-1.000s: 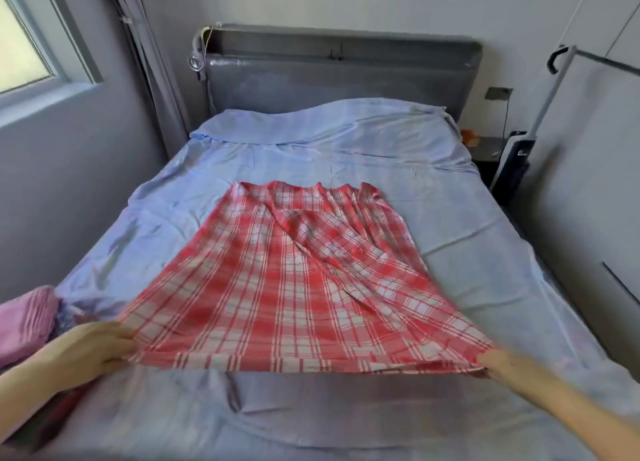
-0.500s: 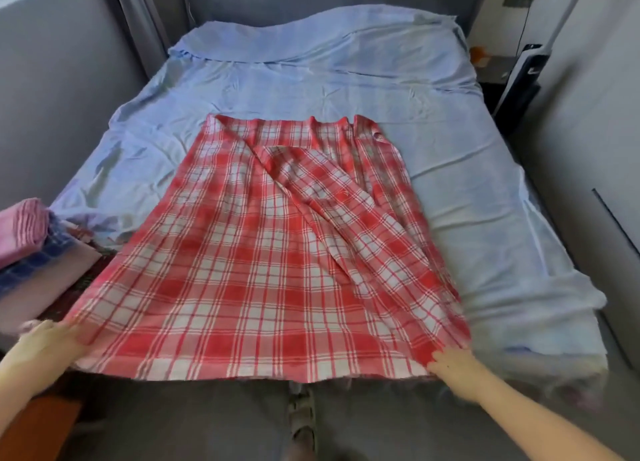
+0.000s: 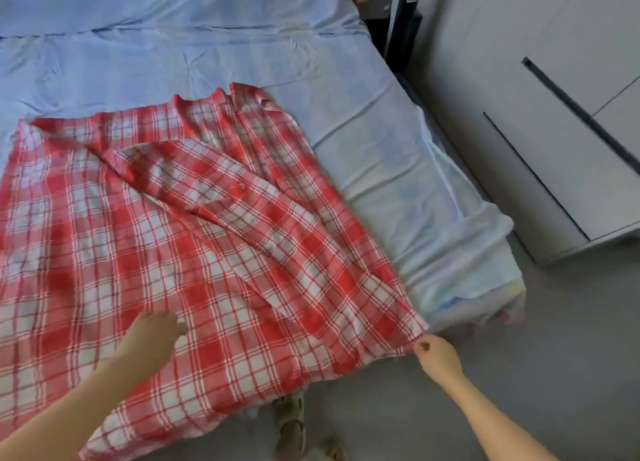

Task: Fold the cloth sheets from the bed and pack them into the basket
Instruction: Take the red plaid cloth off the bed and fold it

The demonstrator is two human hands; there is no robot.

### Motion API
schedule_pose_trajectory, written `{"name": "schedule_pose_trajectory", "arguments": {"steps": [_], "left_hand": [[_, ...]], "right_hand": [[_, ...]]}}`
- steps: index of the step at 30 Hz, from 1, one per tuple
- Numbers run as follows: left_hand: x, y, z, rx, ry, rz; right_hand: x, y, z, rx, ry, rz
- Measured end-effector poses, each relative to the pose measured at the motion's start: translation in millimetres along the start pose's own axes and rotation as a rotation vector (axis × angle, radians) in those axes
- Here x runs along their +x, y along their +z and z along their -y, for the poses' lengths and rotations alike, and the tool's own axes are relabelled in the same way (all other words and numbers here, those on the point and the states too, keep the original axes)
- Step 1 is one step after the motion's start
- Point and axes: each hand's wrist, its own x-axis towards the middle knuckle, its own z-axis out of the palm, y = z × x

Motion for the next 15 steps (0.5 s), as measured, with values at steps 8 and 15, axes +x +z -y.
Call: {"name": "schedule_pose_trajectory", "arguments": {"steps": [8, 15], "left_hand": [[202.9, -111.4, -108.7, -0.191, 0.226, -0.317], [313.1, -156.6, -198.6, -0.36, 0.486, -0.587]], "right_hand": [[104.5, 6.6, -3.8, 0.345, 0.167, -0.178], [179.0, 28.1, 10.3, 0.317, 0.091, -0.211]]}}
